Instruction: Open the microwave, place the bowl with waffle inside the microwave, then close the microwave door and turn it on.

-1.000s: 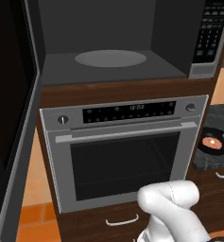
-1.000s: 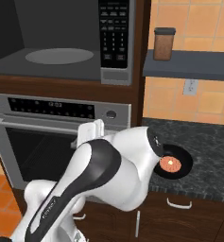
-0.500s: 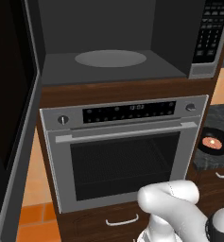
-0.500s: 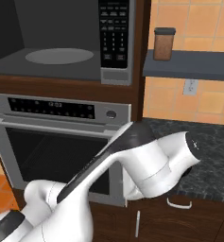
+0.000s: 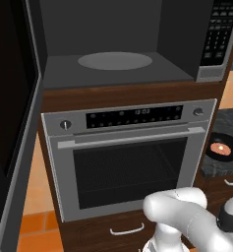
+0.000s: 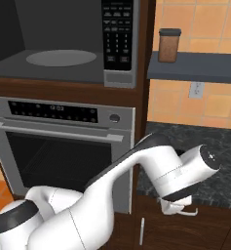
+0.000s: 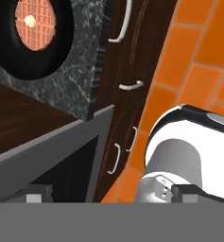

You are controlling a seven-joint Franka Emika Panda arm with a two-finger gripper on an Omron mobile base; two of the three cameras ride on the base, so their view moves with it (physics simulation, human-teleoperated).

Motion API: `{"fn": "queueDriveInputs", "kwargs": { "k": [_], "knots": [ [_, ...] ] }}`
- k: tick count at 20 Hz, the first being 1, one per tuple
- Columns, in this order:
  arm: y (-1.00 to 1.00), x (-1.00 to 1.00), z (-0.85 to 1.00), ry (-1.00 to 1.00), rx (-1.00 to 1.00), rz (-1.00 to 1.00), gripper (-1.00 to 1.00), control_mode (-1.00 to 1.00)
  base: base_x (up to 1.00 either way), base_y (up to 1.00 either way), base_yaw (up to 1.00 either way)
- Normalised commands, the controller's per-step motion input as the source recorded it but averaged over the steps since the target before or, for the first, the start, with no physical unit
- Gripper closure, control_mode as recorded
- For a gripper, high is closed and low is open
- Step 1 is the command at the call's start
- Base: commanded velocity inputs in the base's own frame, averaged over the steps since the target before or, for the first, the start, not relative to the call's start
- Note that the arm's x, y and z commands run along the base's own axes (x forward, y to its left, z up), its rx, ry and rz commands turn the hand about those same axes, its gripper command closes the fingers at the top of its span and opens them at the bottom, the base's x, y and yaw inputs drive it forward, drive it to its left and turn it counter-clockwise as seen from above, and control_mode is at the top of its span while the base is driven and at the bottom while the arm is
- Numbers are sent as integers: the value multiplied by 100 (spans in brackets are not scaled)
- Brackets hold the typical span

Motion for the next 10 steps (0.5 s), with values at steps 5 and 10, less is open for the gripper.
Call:
{"fn": "queueDriveInputs", "kwargs": {
  "k": [5, 10],
  "knots": [
    [-8, 62, -50, -9, -20, 0, -100, -100, 0, 0, 0],
    [-13, 44, -25, -19, -8, 0, -100, -100, 0, 0, 0]
  ]
}}
